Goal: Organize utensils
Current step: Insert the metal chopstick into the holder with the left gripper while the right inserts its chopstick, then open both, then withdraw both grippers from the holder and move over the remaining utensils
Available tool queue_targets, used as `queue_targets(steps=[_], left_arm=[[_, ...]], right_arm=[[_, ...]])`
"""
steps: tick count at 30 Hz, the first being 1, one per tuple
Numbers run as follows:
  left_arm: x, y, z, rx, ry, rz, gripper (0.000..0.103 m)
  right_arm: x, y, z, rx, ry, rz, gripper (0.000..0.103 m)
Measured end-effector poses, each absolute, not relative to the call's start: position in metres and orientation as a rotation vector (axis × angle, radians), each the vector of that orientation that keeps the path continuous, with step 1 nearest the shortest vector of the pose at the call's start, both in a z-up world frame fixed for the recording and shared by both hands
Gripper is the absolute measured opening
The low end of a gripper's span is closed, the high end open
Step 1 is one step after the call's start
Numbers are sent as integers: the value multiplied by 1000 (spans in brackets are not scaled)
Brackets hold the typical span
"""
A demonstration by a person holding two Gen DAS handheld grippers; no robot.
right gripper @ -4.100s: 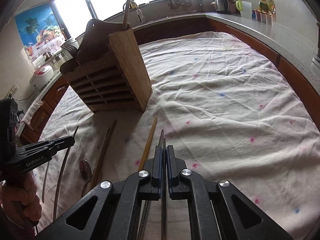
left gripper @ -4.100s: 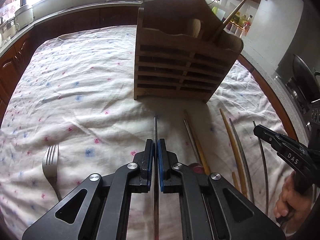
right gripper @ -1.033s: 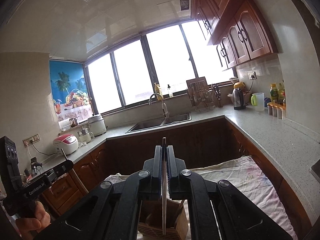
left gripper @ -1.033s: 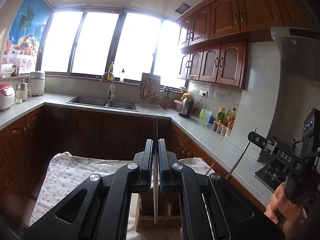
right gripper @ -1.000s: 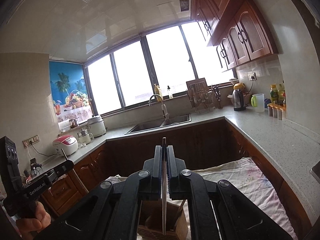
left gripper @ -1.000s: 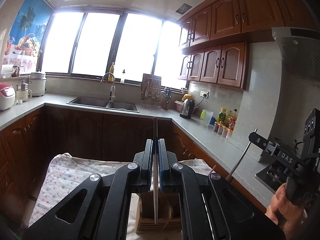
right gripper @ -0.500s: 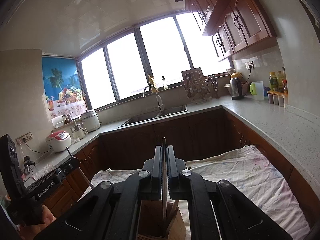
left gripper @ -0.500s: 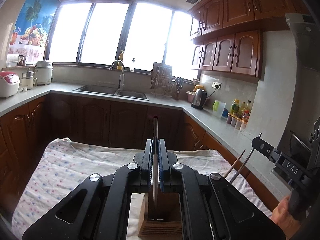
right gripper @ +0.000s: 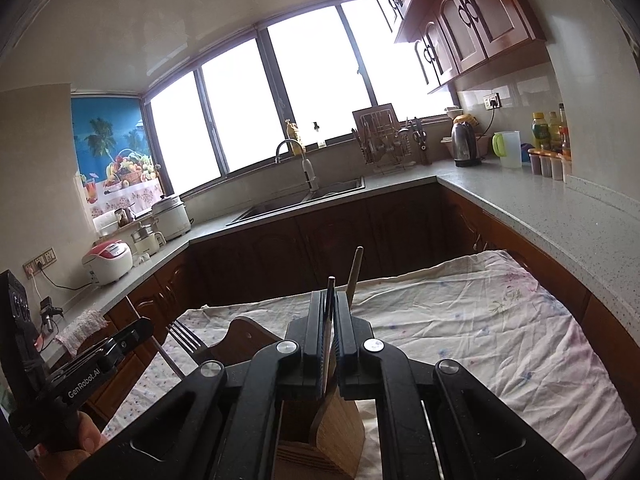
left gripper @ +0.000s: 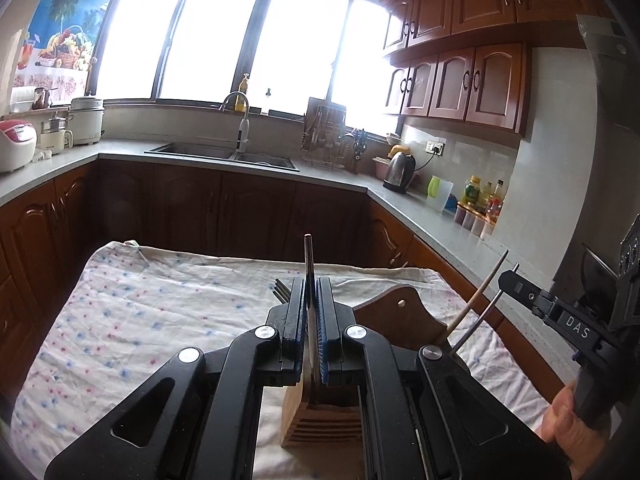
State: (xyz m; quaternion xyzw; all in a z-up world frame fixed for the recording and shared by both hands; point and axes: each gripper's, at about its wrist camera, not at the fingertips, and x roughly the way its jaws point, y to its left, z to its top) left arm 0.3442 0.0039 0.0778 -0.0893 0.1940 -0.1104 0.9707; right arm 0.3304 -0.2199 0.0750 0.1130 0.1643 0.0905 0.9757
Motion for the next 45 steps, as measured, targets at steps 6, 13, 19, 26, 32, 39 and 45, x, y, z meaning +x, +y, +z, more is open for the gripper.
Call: queue_targets(steps=[6, 13, 19, 26, 32, 39, 45], left_arm=[[346, 3, 79, -173, 398, -220, 5], [341, -1, 83, -149, 395, -222, 8], [326, 3, 90, -175, 359, -185, 57], [308, 17, 91, -197, 386, -166, 87], [279, 23, 88, -184, 415, -165, 92], [239, 29, 82, -194, 443, -171, 94], [209, 33, 69, -205, 483, -170, 95]], right_arm=[[331, -217, 76, 225, 343, 179, 5], [330, -218, 77, 210, 342, 184, 11], [315, -227, 86, 243, 298, 185, 63], [294, -245, 94, 302, 266, 188, 89], [266, -248, 96, 297, 255, 196, 97], [230, -255, 91, 318, 283, 195, 98], [201, -262, 78, 326, 322, 187, 98]])
